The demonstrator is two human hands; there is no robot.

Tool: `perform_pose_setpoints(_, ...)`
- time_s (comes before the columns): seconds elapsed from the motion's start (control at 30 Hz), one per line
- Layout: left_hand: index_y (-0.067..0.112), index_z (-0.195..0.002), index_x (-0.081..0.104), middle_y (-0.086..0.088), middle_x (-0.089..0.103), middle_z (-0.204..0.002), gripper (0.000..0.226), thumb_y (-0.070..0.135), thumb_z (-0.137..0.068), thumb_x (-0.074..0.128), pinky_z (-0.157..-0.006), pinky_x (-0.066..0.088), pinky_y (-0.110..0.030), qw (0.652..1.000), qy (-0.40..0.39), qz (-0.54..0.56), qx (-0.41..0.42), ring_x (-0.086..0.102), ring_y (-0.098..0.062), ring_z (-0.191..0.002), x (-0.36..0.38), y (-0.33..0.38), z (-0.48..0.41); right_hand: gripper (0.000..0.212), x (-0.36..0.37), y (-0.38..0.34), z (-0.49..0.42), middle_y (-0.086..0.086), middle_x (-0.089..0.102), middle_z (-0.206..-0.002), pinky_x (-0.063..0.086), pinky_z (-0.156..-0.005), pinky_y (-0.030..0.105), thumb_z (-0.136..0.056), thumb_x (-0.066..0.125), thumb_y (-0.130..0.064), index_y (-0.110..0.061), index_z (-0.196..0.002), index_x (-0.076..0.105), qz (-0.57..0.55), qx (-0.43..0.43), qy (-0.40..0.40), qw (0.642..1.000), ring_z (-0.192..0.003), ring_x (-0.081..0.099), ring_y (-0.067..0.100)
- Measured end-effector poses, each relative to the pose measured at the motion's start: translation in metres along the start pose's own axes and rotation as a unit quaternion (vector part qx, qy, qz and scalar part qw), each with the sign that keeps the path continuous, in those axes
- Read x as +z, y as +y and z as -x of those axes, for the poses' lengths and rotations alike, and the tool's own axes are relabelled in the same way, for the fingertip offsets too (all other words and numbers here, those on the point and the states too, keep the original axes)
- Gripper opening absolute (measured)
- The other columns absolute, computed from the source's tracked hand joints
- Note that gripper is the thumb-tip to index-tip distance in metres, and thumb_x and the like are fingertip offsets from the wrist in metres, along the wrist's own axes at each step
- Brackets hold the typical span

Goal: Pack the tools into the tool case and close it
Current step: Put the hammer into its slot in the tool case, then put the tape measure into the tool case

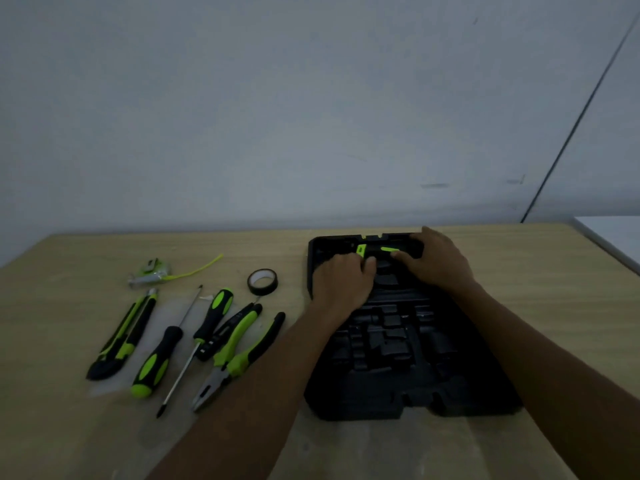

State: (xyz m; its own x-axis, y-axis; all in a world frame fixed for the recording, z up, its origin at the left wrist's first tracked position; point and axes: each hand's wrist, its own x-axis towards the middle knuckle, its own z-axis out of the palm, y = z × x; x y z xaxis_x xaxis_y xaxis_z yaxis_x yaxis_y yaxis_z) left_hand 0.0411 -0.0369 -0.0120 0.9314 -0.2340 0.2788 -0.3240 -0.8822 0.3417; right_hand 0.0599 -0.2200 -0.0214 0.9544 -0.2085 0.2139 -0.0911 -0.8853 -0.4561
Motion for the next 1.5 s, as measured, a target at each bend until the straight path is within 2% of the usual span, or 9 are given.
perform_pose_setpoints(0.1, 0.008, -0.112, 0.061, -0.014, 0.062, -0.119, 0.049, 0.044, -0.097, 0.031, -0.088, 0.047, -0.039, 0.998, -0.035, 0.038, 0.040, 0.057, -0.032, -0.110, -0.005, -0.011, 0.013, 0.072, 0.001, -0.002, 0.001, 0.009, 0.042, -0.147, 0.038, -0.108, 0.043, -0.078, 0.058, -0.063, -0.015, -0.131, 0.052, 0.004, 0.007, -0.008, 1.000, -0.136, 0.038, 0.025)
perform_pose_setpoints(0.33, 0.006, -0.133, 0.046, -0.012, 0.031, -0.153, 0.069, 0.054, -0.095, 0.015, -0.115, 0.024, -0.042, 0.992, -0.115, -0.001, 0.056, 0.023, -0.027, -0.143, -0.007, -0.022, 0.024, 0.072, -0.001, -0.007, 0.004, 0.009, 0.039, -0.149, 0.035, -0.109, 0.041, -0.081, 0.054, -0.062, -0.014, -0.134, 0.048, 0.038, 0.005, -0.017, 0.999, -0.138, 0.036, 0.023)
perform_pose_setpoints(0.5, 0.016, -0.147, 0.019, -0.006, 0.007, -0.160, 0.108, 0.071, -0.060, -0.015, -0.119, 0.005, -0.041, 0.980, -0.183, 0.005, 0.076, 0.003, -0.023, -0.148, -0.016, -0.028, 0.034, 0.071, -0.002, -0.008, 0.007, 0.010, 0.038, -0.150, 0.035, -0.108, 0.042, -0.083, 0.054, -0.060, -0.014, -0.136, 0.047, 0.053, 0.002, -0.010, 0.999, -0.138, 0.037, 0.025)
perform_pose_setpoints(0.63, 0.013, -0.145, 0.027, -0.006, 0.021, -0.157, 0.095, 0.070, -0.072, 0.004, -0.119, 0.013, -0.039, 0.981, -0.141, 0.119, 0.051, 0.014, -0.022, -0.146, -0.024, -0.035, 0.044, 0.067, -0.001, -0.012, 0.010, 0.012, 0.037, -0.150, 0.034, -0.109, 0.046, -0.084, 0.053, -0.057, -0.014, -0.136, 0.046, 0.065, 0.005, -0.028, 0.997, -0.138, 0.036, 0.027)
perform_pose_setpoints(0.77, 0.009, -0.140, 0.037, -0.011, 0.035, -0.150, 0.055, 0.038, -0.094, 0.046, -0.117, 0.023, -0.039, 0.981, -0.051, 0.185, 0.038, 0.028, -0.025, -0.141, -0.044, -0.073, 0.047, 0.064, 0.002, -0.032, 0.015, 0.020, 0.037, -0.148, 0.022, -0.112, 0.052, -0.084, 0.050, -0.053, -0.012, -0.134, 0.047, 0.110, -0.003, -0.006, 0.994, -0.138, 0.032, 0.034)
perform_pose_setpoints(0.9, 0.011, -0.129, 0.049, -0.009, 0.049, -0.138, 0.050, 0.033, -0.085, 0.049, -0.110, 0.033, -0.039, 0.983, 0.041, 0.175, -0.041, 0.042, -0.026, -0.130, -0.079, -0.136, 0.046, 0.057, 0.023, -0.094, 0.023, 0.021, 0.035, -0.150, 0.019, -0.115, 0.048, -0.086, 0.061, -0.037, -0.008, -0.134, 0.048, 0.034, -0.090, 0.011, 0.995, -0.140, 0.031, 0.034)
perform_pose_setpoints(1.0, 0.010, -0.127, 0.050, -0.010, 0.050, -0.136, 0.041, 0.020, -0.088, 0.055, -0.107, 0.033, -0.035, 0.978, 0.080, 0.151, -0.116, 0.043, -0.026, -0.129, -0.105, -0.187, 0.044, 0.057, 0.046, -0.158, 0.026, 0.015, 0.037, -0.150, 0.026, -0.115, 0.040, -0.088, 0.061, -0.033, -0.008, -0.136, 0.045, -0.071, -0.163, -0.049, 0.983, -0.141, 0.032, 0.027)
perform_pose_setpoints(1.23, 0.012, -0.128, 0.048, -0.017, 0.043, -0.136, 0.049, 0.022, -0.082, 0.062, -0.101, 0.038, -0.046, 0.938, 0.123, 0.115, -0.304, 0.042, -0.037, -0.125, -0.132, -0.273, 0.047, 0.061, 0.102, -0.288, 0.022, 0.006, 0.031, -0.154, 0.024, -0.115, 0.034, -0.092, 0.056, -0.032, -0.013, -0.144, 0.032, -0.120, -0.280, -0.179, 0.936, -0.142, 0.028, 0.022)
perform_pose_setpoints(1.5, 0.015, -0.138, 0.039, -0.015, 0.047, -0.141, 0.083, 0.043, -0.062, 0.055, -0.105, 0.038, -0.048, 0.935, 0.041, 0.166, -0.310, 0.042, -0.037, -0.129, -0.126, -0.293, 0.043, 0.068, 0.150, -0.342, 0.018, 0.015, 0.029, -0.154, 0.033, -0.108, 0.040, -0.091, 0.058, -0.027, -0.005, -0.147, 0.025, -0.079, -0.284, -0.288, 0.911, -0.139, 0.032, 0.031)
